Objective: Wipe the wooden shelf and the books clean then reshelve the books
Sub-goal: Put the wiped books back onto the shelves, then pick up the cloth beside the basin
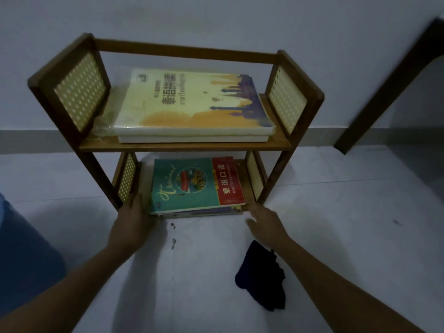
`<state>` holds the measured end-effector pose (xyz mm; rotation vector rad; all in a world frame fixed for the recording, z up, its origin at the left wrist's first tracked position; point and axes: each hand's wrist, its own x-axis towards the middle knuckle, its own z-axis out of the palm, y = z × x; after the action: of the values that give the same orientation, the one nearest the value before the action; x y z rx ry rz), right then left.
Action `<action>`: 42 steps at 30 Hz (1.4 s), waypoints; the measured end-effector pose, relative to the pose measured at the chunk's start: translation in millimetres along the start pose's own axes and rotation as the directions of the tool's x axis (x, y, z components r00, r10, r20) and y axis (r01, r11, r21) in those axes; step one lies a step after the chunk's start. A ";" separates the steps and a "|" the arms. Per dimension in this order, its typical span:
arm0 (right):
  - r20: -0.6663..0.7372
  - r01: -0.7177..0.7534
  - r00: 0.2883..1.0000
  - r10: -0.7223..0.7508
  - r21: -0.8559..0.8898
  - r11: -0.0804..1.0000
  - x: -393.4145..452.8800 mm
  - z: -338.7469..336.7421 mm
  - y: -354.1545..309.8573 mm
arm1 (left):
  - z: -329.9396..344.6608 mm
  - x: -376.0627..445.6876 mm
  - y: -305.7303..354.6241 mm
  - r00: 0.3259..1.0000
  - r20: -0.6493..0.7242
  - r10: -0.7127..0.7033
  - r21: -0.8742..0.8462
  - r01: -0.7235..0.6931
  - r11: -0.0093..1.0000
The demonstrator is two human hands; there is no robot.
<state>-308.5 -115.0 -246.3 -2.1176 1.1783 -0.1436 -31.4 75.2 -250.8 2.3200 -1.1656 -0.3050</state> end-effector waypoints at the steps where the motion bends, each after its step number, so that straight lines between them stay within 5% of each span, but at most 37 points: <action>1: 0.075 -0.073 0.994 0.082 -0.107 0.992 -11.4 -1.5 10.1 | 1.1 -9.2 0.1 1.000 -0.019 0.014 0.027 -0.014 1.000; 4: 0.266 -0.216 0.913 0.310 -0.332 0.918 -42.8 3.5 30.0 | 7.1 -41.2 10.4 1.000 0.008 0.027 0.000 -0.027 1.000; 9: 0.247 -0.279 0.921 0.302 -0.122 0.952 -69.8 -1.8 10.4 | 3.5 -77.5 51.4 0.979 0.201 0.044 -0.092 -0.026 0.995; 14: 0.083 -0.135 0.987 0.136 -0.013 0.991 -84.5 -28.5 -30.9 | -25.7 -81.6 96.9 0.922 0.358 0.147 -0.103 -0.117 0.988; 19: 0.013 0.105 0.994 -0.107 0.070 0.992 -100.6 -73.1 -108.4 | -75.8 -78.5 152.9 0.909 0.348 0.230 -0.306 -0.122 0.944; 22: 0.069 0.206 0.973 -0.221 0.178 0.962 -114.0 -101.1 -155.7 | -111.4 -80.1 170.4 0.889 0.409 0.206 -0.600 0.092 0.795; 28: 0.141 0.381 0.903 -0.405 0.170 0.909 -143.2 -132.4 -234.7 | -182.9 -98.4 174.1 0.906 0.254 0.339 -0.655 -0.097 0.749; 32: 0.168 0.244 0.918 -0.359 0.474 0.846 -154.8 -130.9 -265.7 | -220.7 -117.9 169.5 0.972 0.120 0.203 -0.566 -0.101 0.818; 34: 0.304 0.119 0.886 -0.350 0.581 0.805 -151.6 -125.9 -266.6 | -230.9 -126.7 166.3 0.983 0.038 0.181 -0.475 -0.141 0.868; 38: 0.628 0.124 0.685 -0.369 0.399 0.909 -147.4 -101.6 -271.5 | -242.2 -161.1 140.9 0.995 -0.094 -0.042 -0.589 -0.022 0.808; 42: 0.653 0.178 0.654 -0.382 0.358 0.917 -142.1 -71.4 -305.1 | -245.8 -203.2 85.3 0.968 0.015 -0.251 -0.587 0.212 0.781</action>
<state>-205.1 63.3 29.2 -1.8191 0.3256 0.3511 -109.5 280.8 -4.7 1.8895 -0.6213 -0.5854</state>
